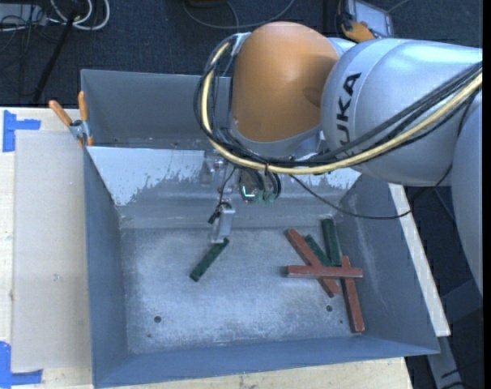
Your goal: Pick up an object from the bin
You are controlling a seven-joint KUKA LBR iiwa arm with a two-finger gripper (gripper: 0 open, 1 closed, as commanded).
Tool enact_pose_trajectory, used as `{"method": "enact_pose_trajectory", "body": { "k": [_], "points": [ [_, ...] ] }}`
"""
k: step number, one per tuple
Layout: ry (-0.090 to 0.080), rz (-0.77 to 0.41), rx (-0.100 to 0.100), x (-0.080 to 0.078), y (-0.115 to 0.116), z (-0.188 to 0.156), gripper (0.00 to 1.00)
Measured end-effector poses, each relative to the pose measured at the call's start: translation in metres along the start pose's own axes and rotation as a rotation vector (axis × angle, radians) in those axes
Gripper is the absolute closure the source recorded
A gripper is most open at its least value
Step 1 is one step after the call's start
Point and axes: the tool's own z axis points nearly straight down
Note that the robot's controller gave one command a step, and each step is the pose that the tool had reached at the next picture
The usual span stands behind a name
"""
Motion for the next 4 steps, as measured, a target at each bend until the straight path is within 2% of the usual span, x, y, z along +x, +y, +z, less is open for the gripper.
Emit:
{"method": "enact_pose_trajectory", "body": {
  "k": [1,2,3,4],
  "points": [
    [0.001,0.007,0.001,0.028,-0.051,0.178,0.00],
    [-0.006,0.010,-0.001,0.026,-0.050,0.172,1.00],
    [-0.015,-0.521,0.000,0.026,-0.008,0.064,1.00],
    [-0.018,-0.536,0.001,0.030,0.001,-0.015,1.00]
  ]
}}
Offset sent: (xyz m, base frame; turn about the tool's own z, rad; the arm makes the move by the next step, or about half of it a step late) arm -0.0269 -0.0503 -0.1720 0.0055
